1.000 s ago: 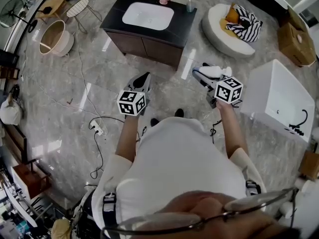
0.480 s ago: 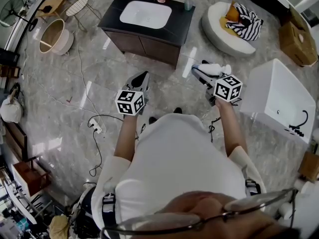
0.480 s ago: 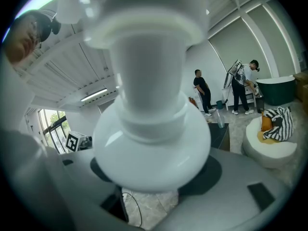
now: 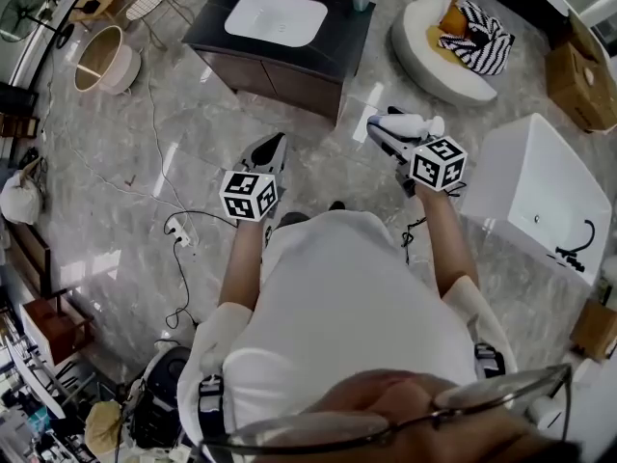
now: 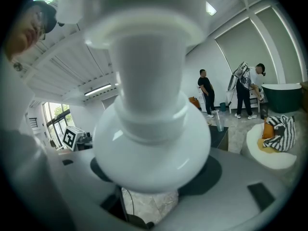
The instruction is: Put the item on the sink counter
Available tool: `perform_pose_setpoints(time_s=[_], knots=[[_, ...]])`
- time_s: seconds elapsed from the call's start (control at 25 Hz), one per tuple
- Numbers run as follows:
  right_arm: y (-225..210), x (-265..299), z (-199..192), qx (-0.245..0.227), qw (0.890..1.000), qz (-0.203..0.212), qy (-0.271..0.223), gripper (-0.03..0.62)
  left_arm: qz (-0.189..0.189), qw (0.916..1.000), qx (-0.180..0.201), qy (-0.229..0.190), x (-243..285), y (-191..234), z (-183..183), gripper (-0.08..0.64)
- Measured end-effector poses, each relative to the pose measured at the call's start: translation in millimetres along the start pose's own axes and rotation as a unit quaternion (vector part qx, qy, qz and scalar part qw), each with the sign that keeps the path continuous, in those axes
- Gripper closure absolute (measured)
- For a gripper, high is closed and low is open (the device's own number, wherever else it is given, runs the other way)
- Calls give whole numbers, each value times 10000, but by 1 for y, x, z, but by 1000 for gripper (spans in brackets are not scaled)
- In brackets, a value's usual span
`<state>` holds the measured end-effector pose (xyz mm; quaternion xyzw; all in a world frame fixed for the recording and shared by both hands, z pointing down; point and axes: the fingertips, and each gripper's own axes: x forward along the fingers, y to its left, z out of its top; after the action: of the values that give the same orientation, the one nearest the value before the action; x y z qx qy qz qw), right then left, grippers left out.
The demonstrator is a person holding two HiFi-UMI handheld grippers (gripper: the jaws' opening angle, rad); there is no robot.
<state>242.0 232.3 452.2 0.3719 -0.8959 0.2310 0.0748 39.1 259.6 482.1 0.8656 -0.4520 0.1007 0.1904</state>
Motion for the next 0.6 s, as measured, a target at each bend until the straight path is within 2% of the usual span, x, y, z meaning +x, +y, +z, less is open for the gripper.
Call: perform_pose_setpoints(time_s=[0.28,0.6], knots=[[-13,7,-2,9,9999,129,80,276,106,9999,-75,55,10,-6,-7,555],[-17,40,0,-22,9996,193,222,276,151,9996,-206,83,22,24,-5,555]])
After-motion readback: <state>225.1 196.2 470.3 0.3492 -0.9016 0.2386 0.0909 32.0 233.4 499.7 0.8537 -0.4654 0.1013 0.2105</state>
